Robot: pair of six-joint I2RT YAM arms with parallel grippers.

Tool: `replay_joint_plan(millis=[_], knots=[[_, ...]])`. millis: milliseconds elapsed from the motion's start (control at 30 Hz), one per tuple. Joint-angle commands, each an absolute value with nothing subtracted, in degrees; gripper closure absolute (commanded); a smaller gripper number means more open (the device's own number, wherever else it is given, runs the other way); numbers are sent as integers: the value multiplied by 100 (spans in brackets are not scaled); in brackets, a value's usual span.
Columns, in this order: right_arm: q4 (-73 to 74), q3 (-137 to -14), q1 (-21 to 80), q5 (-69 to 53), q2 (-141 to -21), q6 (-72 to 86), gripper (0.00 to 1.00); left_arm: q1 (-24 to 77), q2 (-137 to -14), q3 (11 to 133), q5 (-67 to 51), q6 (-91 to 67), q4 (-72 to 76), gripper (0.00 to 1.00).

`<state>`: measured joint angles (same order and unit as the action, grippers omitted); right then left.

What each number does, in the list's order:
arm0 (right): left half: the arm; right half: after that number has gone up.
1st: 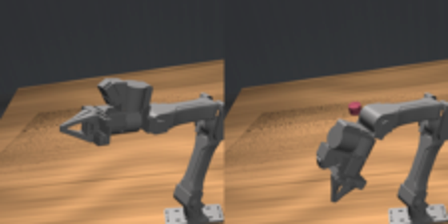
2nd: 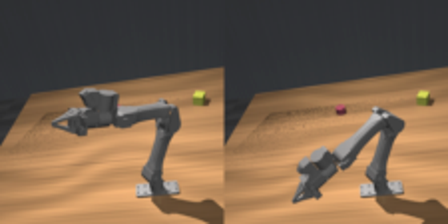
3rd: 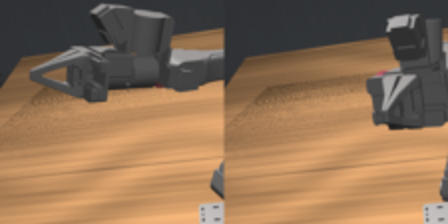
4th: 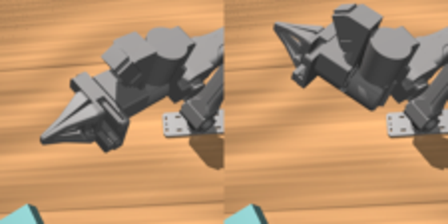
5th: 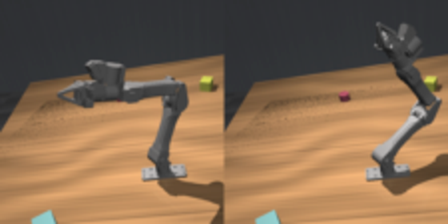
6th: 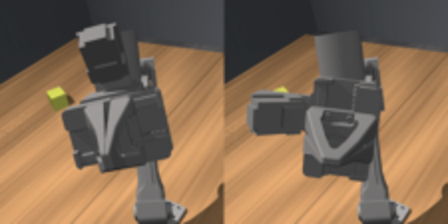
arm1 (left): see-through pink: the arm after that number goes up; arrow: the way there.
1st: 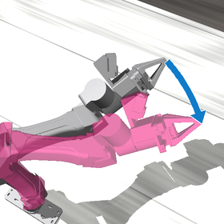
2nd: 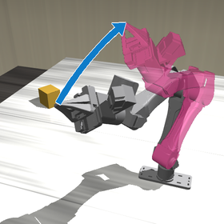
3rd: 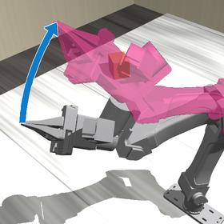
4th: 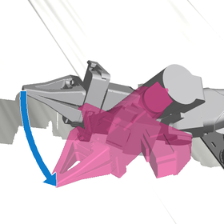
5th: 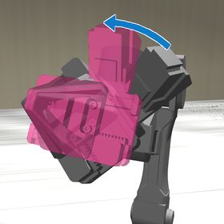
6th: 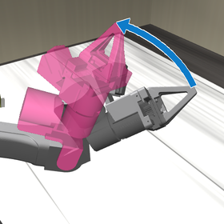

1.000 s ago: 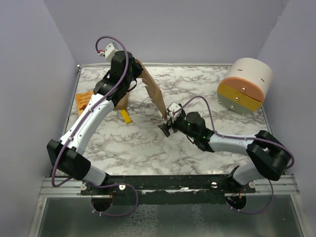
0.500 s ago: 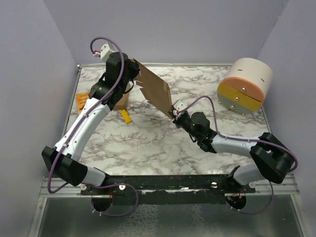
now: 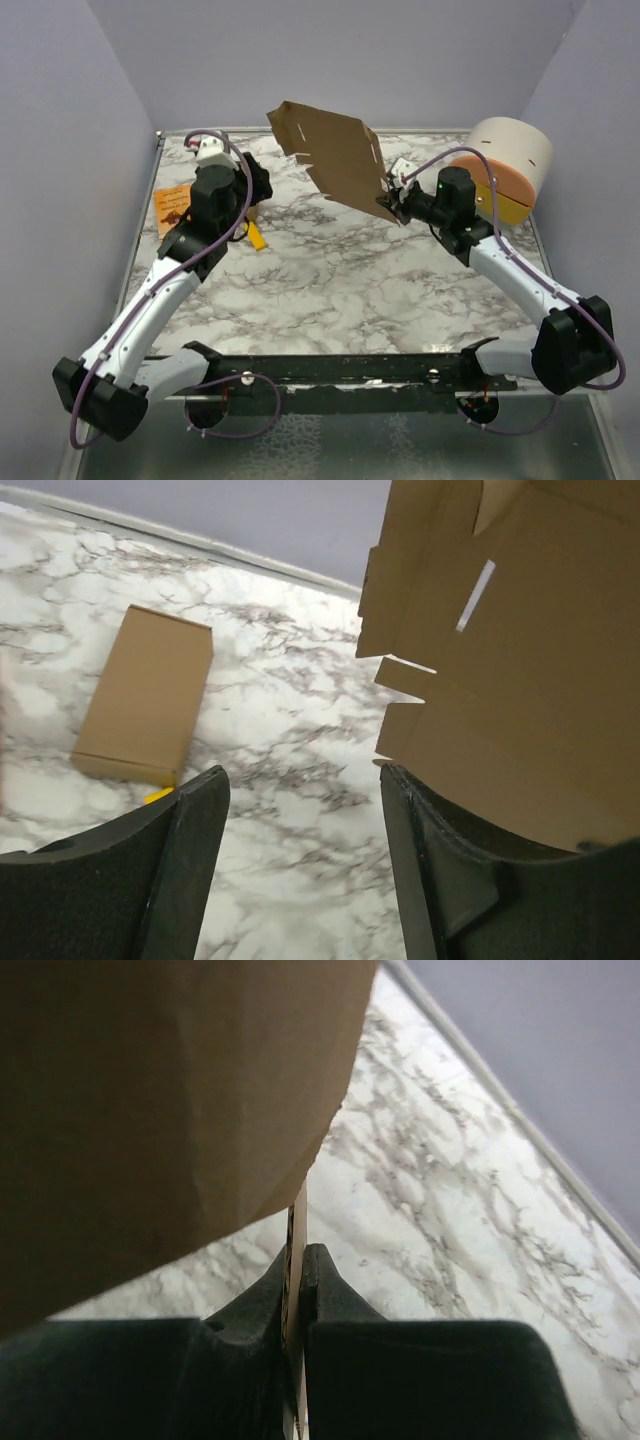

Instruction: Fold the paper box

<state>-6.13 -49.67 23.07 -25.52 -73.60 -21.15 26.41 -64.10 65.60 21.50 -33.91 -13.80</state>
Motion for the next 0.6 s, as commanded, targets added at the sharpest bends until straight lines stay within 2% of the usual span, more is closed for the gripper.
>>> replay_joint_plan(millis=[0,100,233,400,567], knots=[[1134,-5480,1983,-4517,-7386,-3011,99,2655,-5347,5702,1541,-1282,-858,33],[2021,-5857,1885,-4869,-7590,-3607,99,2654,-4725,5314,918,-562,-679,26],[2923,-6249,1849,-5057,-7803,-4286,99,2646,-4337,5182,-535,167,-223,15],[3468,-6382,1732,-5135,-7870,-4711,99,2646,-4763,6271,-2253,1052,-791,12],[3622,-6433,1670,-5264,-7937,-4841,99,2649,-5803,7420,-4192,2370,-2100,12]])
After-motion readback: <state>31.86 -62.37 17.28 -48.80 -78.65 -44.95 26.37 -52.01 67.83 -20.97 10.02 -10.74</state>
